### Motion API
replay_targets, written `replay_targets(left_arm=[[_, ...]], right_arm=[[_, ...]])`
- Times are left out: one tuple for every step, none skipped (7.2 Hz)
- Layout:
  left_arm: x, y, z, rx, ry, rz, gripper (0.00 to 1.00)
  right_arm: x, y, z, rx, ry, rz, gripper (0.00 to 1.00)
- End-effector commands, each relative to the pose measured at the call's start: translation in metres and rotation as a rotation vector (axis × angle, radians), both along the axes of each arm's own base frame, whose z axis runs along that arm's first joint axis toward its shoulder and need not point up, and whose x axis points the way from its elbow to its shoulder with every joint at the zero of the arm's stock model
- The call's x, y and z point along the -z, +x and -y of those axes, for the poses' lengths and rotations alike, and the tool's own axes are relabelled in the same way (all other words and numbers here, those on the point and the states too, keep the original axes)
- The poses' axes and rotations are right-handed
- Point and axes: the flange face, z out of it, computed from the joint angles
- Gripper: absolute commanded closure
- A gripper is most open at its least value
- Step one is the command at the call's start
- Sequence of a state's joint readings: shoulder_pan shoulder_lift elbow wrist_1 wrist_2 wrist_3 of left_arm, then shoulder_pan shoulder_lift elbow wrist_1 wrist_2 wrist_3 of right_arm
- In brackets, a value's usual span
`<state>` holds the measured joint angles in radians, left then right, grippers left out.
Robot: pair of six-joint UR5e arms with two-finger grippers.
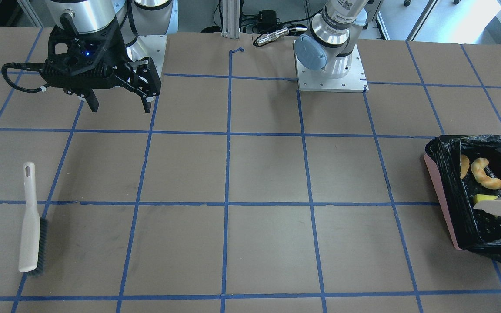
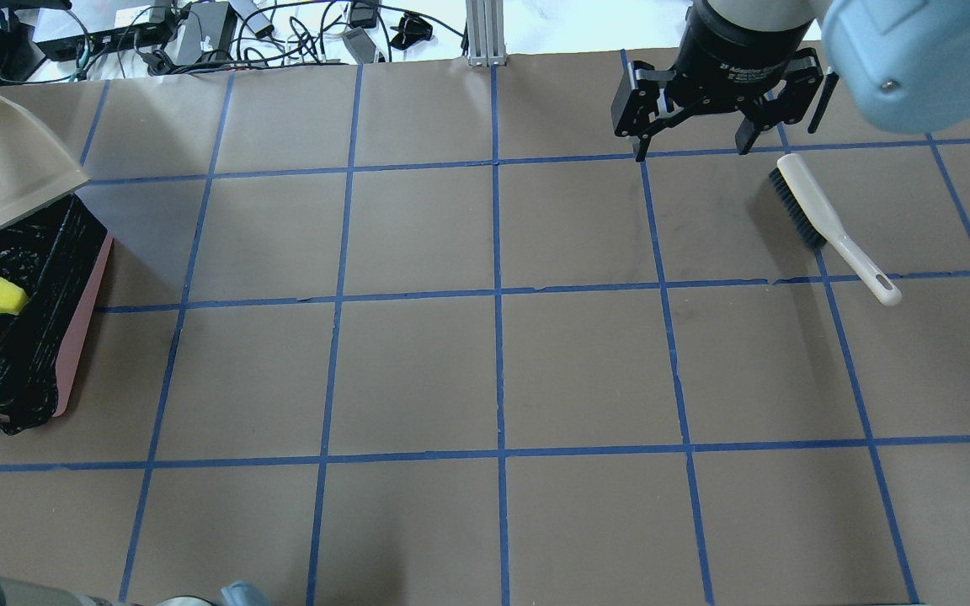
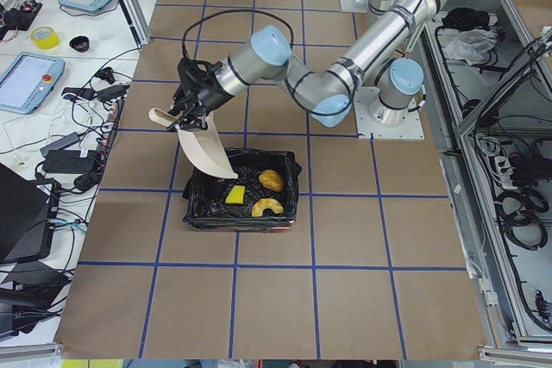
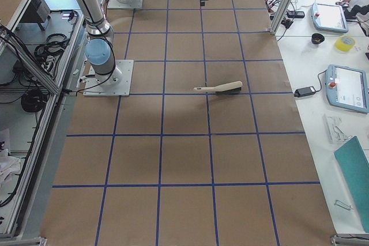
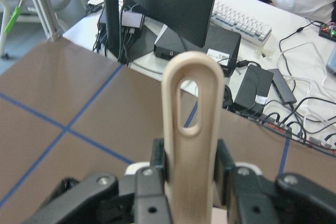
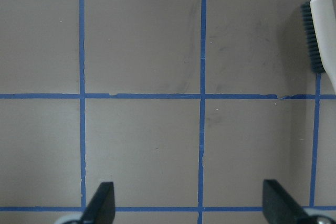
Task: Sweep and dump trash into bin
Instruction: 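Lower the empty dustpan back onto the table with the left gripper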
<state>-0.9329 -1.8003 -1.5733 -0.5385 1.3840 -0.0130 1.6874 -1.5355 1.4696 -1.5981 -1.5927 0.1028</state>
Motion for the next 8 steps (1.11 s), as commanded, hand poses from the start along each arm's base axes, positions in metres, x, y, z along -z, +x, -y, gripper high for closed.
replay_targets(left_arm=[[0.023,-0.072,0.023,-0.237,0.15,-0.253,1.0],[0.039,-0.103,0.031,-0.311,0.207,-0.299,1.0],[0.058,-0.144,0.04,-0.396,0.234,-0.324,1.0],[0.082,-0.189,0.047,-0.503,0.283,-0.395,1.0],[0.105,-0.207,0.055,-0.571,0.301,-0.428,1.0],[0.136,-0.209,0.065,-0.642,0.328,-0.468,1.0],[0.17,-0.226,0.075,-0.736,0.349,-0.516,1.0],[0.195,-0.239,0.084,-0.798,0.353,-0.544,1.0]], right_arm=[[0.0,0.0,0.0,0.0,-0.002,0.002,0.0],[-0.001,0.0,0.001,0.0,-0.008,0.004,0.0],[0.0,0.0,0.0,0.0,-0.005,0.004,0.0],[0.0,0.0,0.001,0.0,-0.008,0.004,0.0],[0.0,0.001,0.001,-0.002,-0.009,0.006,0.0],[0.0,0.001,0.001,-0.001,-0.009,0.006,0.0],[0.0,0.001,0.001,-0.001,-0.009,0.006,0.0],[0.0,0.0,0.001,0.0,-0.008,0.004,0.0]])
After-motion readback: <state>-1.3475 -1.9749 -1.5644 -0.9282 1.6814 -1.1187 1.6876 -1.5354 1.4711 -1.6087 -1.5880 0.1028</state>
